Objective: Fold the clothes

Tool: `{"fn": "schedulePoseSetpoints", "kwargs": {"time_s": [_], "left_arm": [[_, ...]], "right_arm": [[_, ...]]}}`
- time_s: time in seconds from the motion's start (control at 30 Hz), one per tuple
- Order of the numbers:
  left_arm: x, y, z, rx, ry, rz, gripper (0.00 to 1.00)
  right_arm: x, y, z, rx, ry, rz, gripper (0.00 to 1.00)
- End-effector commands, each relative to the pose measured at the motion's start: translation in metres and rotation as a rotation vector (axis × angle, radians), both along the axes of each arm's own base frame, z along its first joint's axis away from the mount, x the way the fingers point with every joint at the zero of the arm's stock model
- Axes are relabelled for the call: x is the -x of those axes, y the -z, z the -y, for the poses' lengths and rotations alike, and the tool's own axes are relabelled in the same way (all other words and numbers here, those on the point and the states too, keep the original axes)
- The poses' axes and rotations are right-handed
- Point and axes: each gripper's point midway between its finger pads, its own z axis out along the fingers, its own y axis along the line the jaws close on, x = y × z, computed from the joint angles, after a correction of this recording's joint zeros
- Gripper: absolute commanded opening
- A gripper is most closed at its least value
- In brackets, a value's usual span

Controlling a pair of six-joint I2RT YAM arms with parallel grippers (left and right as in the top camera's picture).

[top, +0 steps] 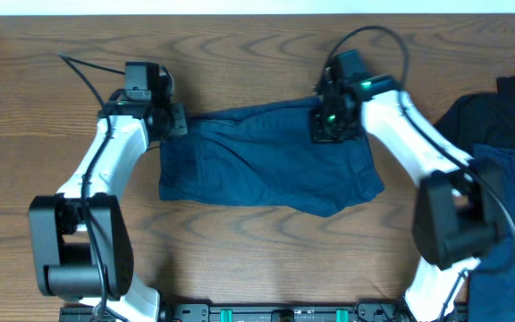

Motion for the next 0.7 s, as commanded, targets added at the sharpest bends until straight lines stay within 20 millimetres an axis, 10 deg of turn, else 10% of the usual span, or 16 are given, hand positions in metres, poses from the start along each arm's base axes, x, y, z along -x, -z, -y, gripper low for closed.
{"fn": "schedulePoseSetpoints", "kwargs": {"time_s": [0.0,0.13,0.33,0.67], "left_arm": [[-0.001,-0.033,-0.005,-0.002,-0.045,0.054,0.29],[0.013,-0.047,-0.005,-0.003,-0.045,0.042,0.33],[0.038,-0.051,-0.005,-0.003,-0.043,-0.023,0.40],[0.068,-0.042,0.061,0.190,0.210,-0.106,0.51]], "right_arm": [[-0.008,0.031,-0.006,-0.020,0.089,-0.047,0.02],[-0.073,0.034,-0.022,-0.129,0.126,0.176,0.02],[-0.147,-0.028,-0.031,-0.281,0.154,0.528,0.05],[-0.053,-0.045,-0.004,-0.153,-0.063,0.267,0.16]]}}
